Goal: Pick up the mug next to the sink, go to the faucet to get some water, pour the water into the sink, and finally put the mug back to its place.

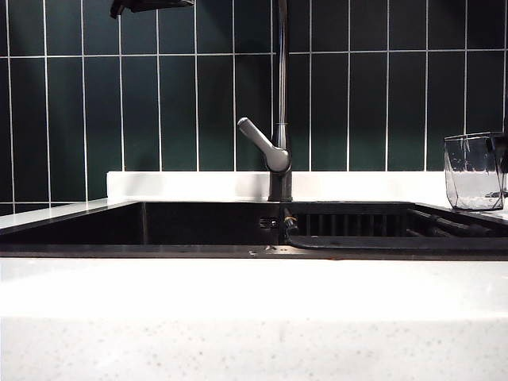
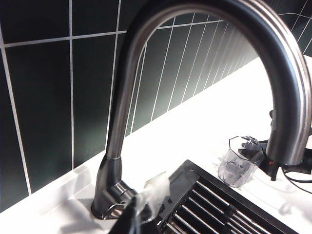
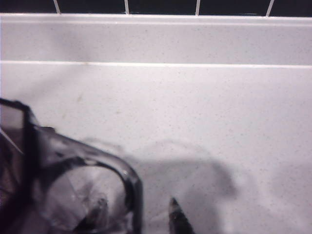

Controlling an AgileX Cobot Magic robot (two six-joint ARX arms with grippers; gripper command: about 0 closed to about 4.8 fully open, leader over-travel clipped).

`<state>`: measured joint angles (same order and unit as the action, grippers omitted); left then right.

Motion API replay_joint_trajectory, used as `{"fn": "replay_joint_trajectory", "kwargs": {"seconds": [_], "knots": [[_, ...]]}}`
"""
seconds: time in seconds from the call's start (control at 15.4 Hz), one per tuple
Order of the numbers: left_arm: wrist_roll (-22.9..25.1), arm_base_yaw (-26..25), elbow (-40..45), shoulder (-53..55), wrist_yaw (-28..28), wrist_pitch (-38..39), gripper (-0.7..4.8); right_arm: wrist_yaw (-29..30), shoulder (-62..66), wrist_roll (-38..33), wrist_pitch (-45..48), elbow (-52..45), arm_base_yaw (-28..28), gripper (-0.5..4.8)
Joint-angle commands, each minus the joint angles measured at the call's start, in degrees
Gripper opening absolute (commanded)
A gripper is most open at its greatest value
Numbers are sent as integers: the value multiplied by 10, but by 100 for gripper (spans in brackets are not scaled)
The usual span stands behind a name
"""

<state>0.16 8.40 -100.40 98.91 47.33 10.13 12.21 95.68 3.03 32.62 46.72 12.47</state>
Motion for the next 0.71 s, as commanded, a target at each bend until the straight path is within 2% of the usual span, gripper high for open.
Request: {"fn": "replay_joint_trajectory", "kwargs": {"seconds": [0.06, 0.52, 0.71], "knots": [[-2, 1, -2, -6, 3, -3, -6, 1, -32, 3, -49, 1, 4, 162], [-2, 1, -2, -16, 2, -1, -6, -8, -105, 4, -173, 2, 10, 162], [14, 1, -2, -42, -28, 19, -6, -8, -173, 2, -266, 2, 10, 144]]}}
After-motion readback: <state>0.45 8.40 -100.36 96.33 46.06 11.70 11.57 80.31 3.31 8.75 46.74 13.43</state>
